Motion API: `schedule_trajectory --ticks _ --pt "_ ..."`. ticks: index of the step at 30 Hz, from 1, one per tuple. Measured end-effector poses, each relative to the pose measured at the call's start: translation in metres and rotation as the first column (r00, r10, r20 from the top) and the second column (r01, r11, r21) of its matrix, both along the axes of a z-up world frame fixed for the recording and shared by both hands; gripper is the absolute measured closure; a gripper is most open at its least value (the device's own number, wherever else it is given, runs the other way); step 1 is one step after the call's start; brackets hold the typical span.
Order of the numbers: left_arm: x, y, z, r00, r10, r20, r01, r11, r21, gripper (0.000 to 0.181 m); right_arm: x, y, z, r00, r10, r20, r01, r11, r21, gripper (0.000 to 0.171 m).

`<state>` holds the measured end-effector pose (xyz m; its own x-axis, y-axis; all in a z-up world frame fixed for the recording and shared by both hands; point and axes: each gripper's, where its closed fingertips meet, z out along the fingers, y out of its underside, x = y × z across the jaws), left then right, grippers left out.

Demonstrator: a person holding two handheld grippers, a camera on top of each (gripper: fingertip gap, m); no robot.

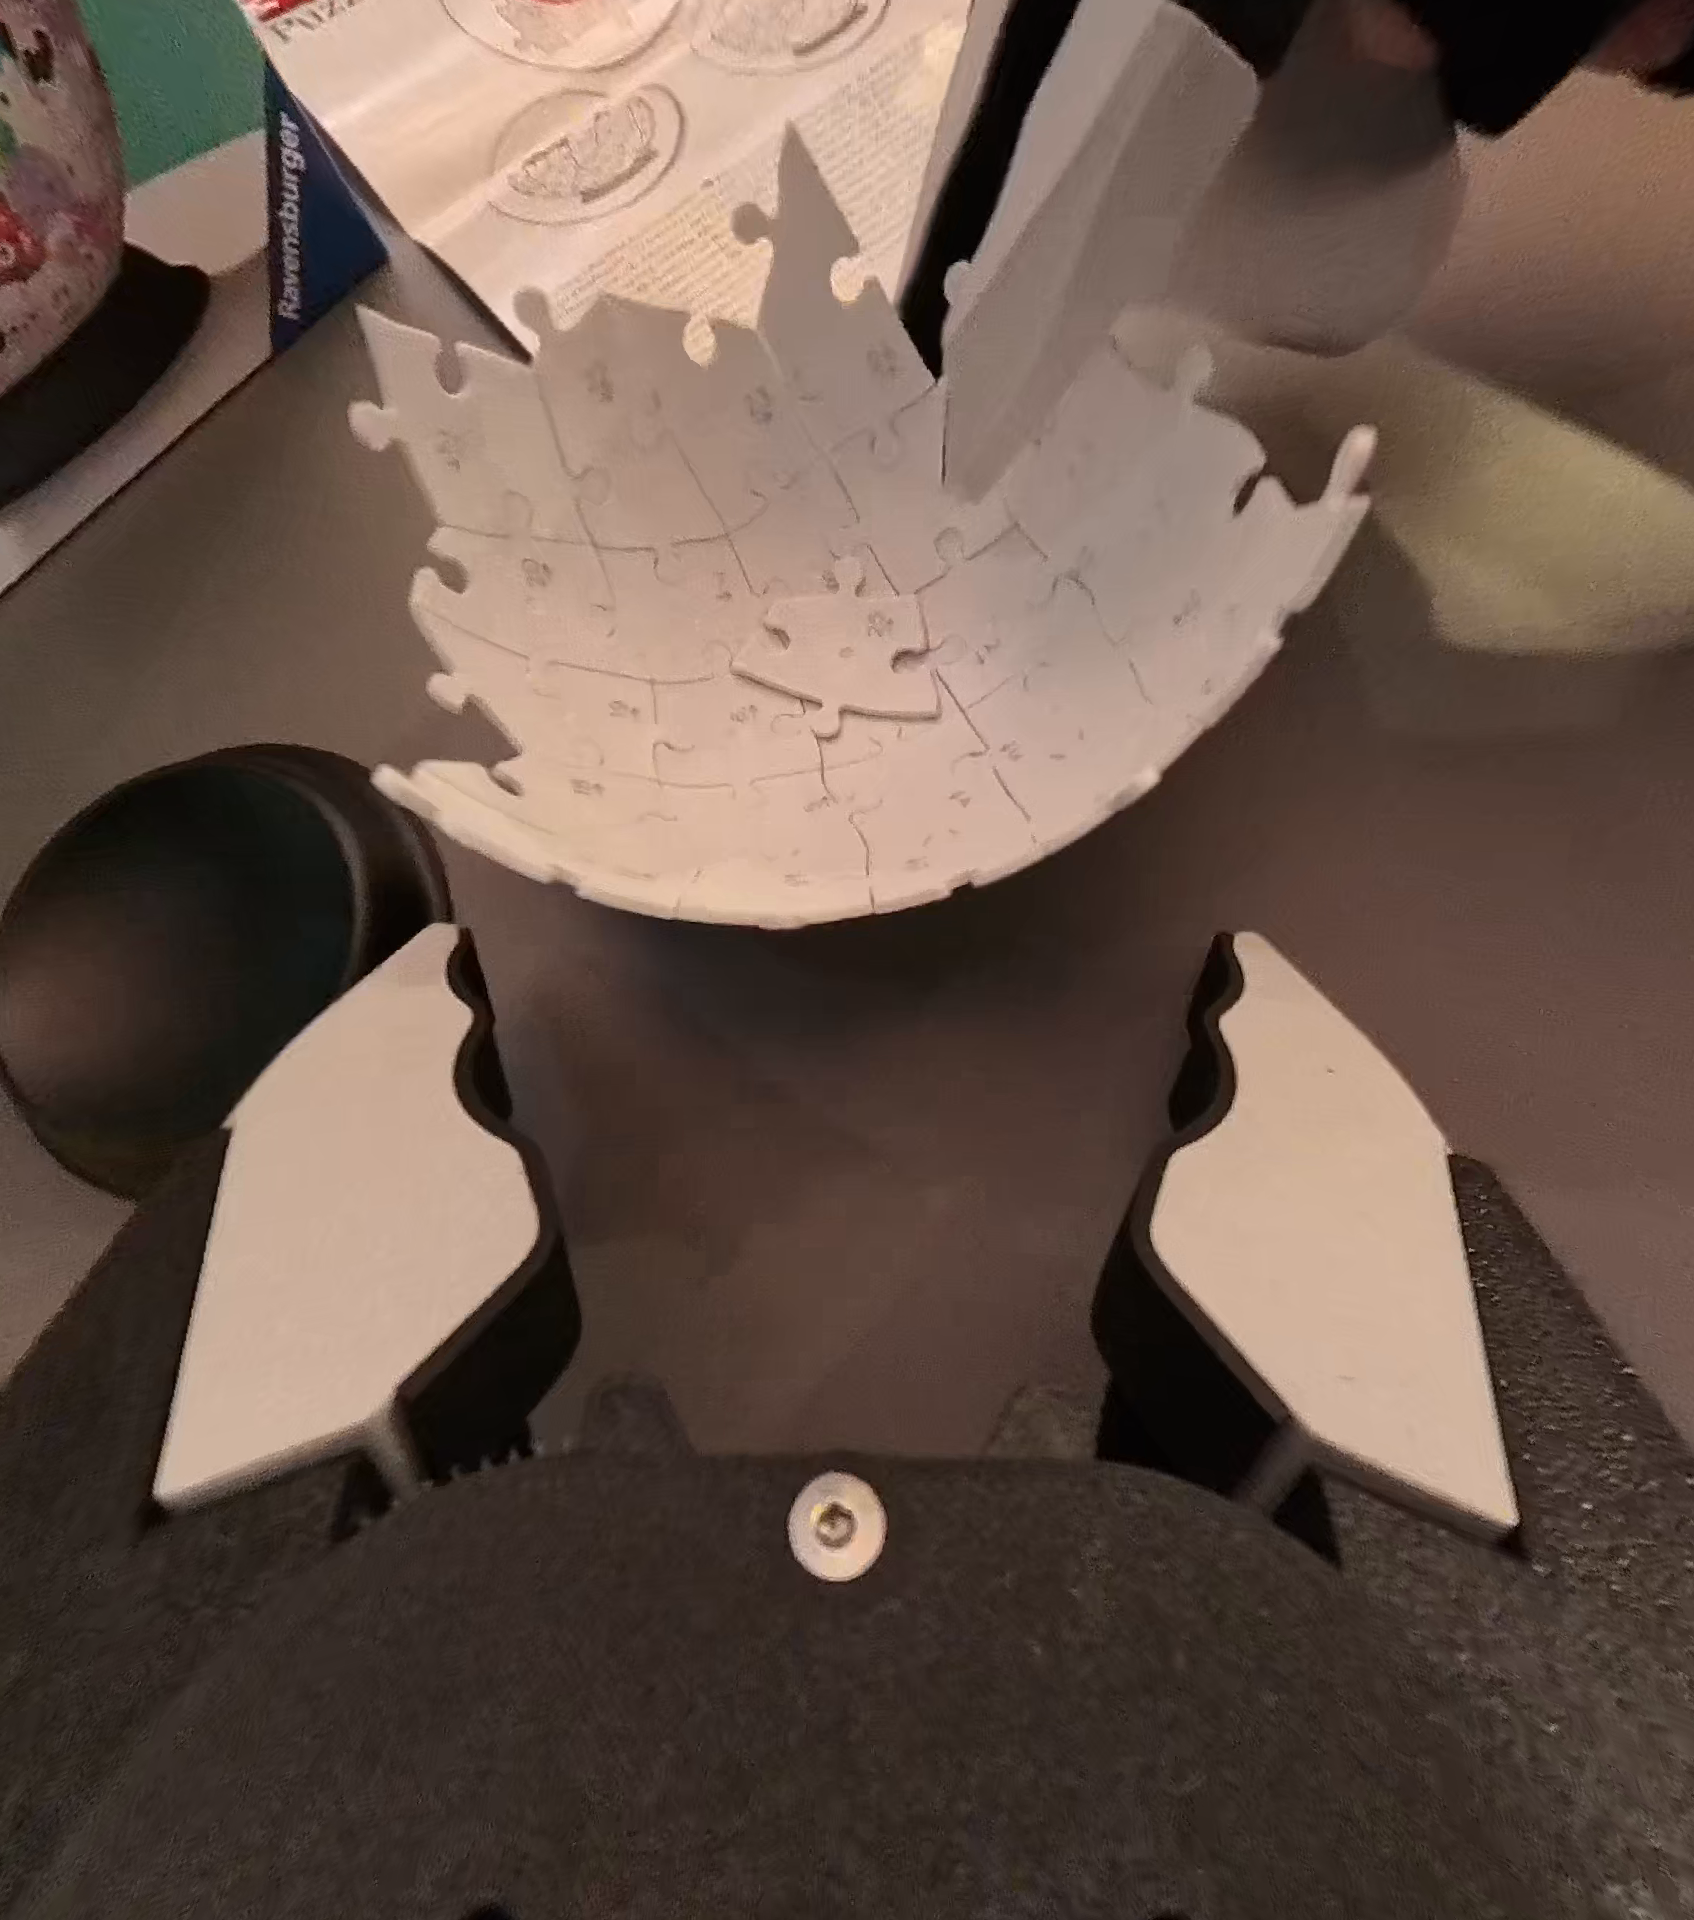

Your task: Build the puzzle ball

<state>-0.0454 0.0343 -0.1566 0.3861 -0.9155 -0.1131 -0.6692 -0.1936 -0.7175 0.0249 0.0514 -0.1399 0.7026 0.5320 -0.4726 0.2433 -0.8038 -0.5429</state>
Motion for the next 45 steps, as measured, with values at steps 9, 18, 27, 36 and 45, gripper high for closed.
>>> schedule_trajectory --ticks 9,18,27,36,45 --pt "0.011 0.006 -0.004 1.000 0.010 -0.003 -0.011 0.998 -0.058 0.059 -0.012 -0.005 -0.004 0.992 0.012 -0.127 -0.027 0.993 -0.119 0.143" --pt "0.013 0.006 -0.004 1.000 -0.002 -0.002 0.002 0.998 -0.063 0.062 -0.018 -0.012 -0.004 0.977 0.013 -0.215 -0.057 0.979 -0.197 0.144" --pt "-0.008 -0.002 0.005 1.000 -0.014 0.026 0.014 1.000 -0.013 0.076 -0.035 -0.033 -0.002 0.969 0.086 -0.229 -0.143 0.960 -0.242 0.135" --pt "-0.008 0.001 0.003 1.000 0.004 0.025 -0.004 1.000 -0.003 0.076 -0.011 -0.014 -0.001 0.991 0.016 -0.132 -0.040 0.984 -0.175 0.125" --pt "-0.004 -0.005 -0.002 1.000 -0.001 0.005 0.002 0.999 -0.050 0.070 -0.015 -0.001 -0.009 0.996 0.038 -0.075 -0.050 0.986 -0.160 0.145"
